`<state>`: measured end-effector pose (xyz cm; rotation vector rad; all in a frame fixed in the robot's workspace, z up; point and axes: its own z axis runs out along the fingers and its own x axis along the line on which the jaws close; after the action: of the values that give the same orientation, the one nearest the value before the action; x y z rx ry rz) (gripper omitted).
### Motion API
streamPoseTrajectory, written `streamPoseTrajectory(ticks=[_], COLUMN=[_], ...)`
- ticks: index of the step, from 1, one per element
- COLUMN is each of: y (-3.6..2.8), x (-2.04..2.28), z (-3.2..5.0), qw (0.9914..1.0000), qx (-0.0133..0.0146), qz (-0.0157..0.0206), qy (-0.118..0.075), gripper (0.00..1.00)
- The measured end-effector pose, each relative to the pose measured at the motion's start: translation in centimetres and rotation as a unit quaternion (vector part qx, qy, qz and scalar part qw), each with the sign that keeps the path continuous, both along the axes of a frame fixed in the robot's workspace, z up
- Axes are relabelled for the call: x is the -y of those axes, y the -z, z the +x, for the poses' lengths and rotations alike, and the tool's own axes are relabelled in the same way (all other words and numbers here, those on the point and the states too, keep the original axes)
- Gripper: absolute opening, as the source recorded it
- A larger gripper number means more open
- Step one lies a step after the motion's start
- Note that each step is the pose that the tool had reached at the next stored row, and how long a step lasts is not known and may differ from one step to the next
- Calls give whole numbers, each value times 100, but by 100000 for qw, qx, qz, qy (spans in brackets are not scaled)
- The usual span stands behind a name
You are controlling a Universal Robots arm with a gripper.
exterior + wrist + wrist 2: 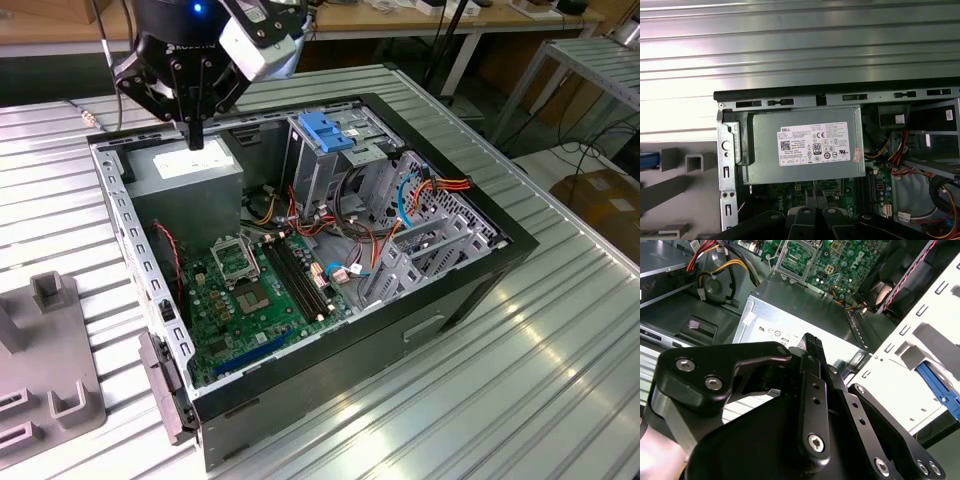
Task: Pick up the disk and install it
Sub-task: 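Reach for the disk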
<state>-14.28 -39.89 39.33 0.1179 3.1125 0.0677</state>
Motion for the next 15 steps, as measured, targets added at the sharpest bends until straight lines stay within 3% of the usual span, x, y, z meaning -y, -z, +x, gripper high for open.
streamPoseTrajectory(ticks=[15], y=[0], x=[0], z=[-80], qw=[100000], qx=[3], qz=[0], qy=[3], gripper=[10])
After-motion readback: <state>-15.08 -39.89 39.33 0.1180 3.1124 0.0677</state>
